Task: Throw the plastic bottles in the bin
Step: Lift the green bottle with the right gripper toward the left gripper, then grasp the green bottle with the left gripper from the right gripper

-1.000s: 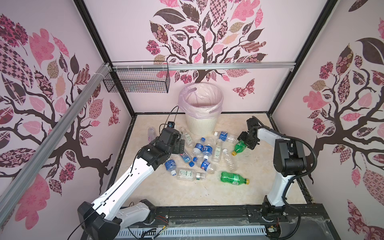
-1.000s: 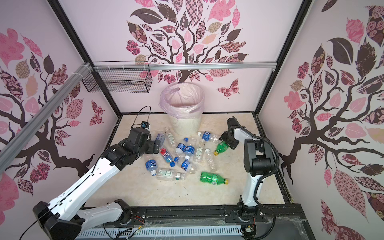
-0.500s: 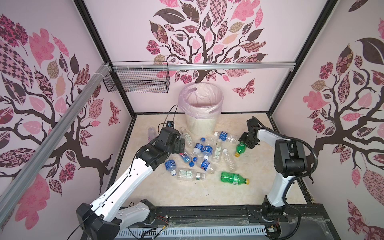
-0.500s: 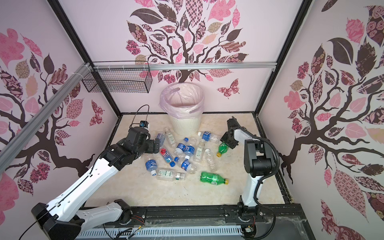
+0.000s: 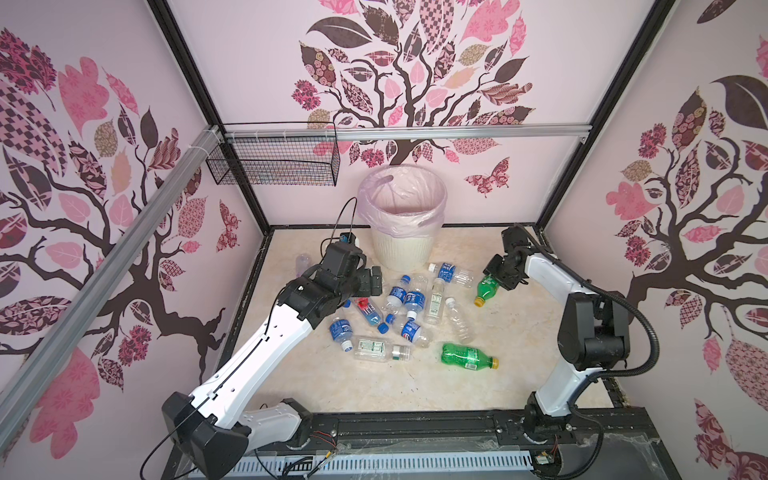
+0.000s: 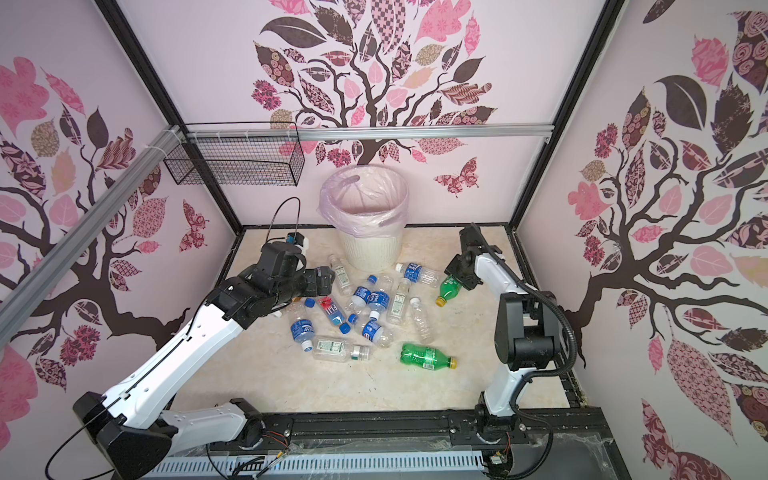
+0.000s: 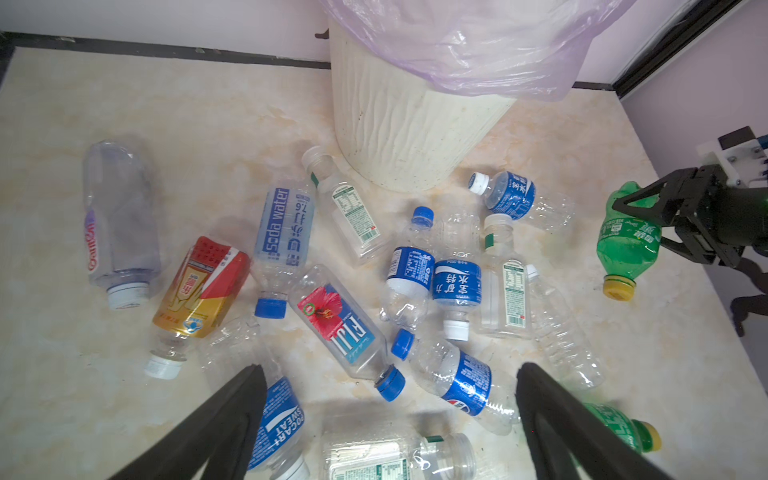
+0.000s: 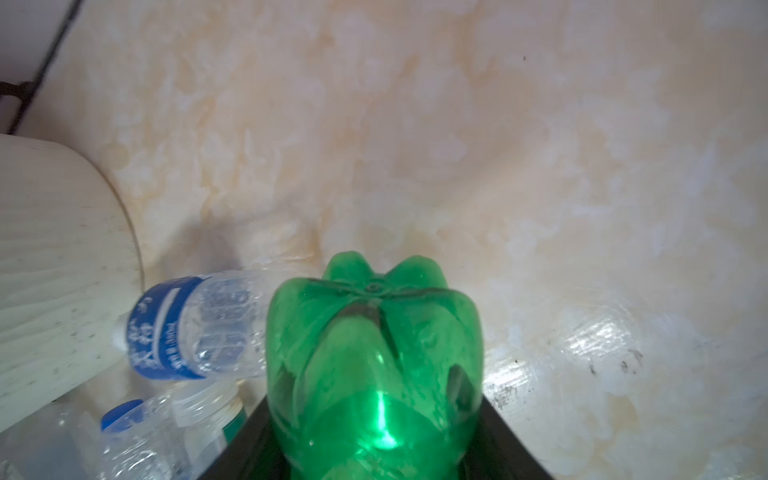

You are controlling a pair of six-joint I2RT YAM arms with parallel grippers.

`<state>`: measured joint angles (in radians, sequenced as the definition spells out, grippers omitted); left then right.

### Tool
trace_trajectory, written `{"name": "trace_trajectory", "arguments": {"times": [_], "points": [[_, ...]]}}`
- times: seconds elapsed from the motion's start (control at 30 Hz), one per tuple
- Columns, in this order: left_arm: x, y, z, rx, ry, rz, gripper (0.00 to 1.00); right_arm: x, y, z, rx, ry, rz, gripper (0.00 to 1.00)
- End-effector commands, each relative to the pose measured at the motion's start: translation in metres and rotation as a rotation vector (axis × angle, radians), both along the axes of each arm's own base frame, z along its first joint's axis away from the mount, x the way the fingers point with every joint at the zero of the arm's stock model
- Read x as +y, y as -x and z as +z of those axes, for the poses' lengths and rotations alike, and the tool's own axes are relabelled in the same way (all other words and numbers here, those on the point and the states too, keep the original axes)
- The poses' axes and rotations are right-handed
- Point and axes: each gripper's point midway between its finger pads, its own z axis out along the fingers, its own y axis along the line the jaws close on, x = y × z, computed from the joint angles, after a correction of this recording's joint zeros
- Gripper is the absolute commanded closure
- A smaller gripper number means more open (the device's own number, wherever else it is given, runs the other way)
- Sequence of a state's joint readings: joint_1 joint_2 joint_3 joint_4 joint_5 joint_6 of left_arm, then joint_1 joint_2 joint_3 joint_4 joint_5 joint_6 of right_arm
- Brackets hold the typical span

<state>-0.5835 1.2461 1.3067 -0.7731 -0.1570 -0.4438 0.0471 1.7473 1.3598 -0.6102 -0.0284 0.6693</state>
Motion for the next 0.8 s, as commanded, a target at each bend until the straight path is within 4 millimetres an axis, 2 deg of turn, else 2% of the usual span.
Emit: {"name": "trace_trajectory", "arguments": {"times": [0.0,0.13,0.33,0.47,0.57,0.77], "points": [[-0.034,-0.004,0.015,0.014,0.143,-0.085,0.03,0.016,0.007,0.049,-0.062,-0.046,0.017,0.57],[-0.056,-0.009,0.003,0.097,0.192,-0.112,0.03,0.046,0.008,0.08,-0.123,-0.084,0.069,0.57],[-0.09,-0.008,0.004,0.086,0.212,-0.189,0.03,0.106,0.009,0.119,-0.183,-0.145,0.192,0.56],[-0.102,-0.008,0.0,0.147,0.291,-0.181,0.03,0.137,0.014,0.141,-0.213,-0.204,0.248,0.56],[-0.114,-0.005,0.004,0.138,0.329,-0.222,0.03,0.156,0.016,0.155,-0.229,-0.22,0.298,0.56],[-0.123,-0.006,0.003,0.139,0.332,-0.266,0.03,0.186,0.022,0.166,-0.247,-0.248,0.362,0.57]]}}
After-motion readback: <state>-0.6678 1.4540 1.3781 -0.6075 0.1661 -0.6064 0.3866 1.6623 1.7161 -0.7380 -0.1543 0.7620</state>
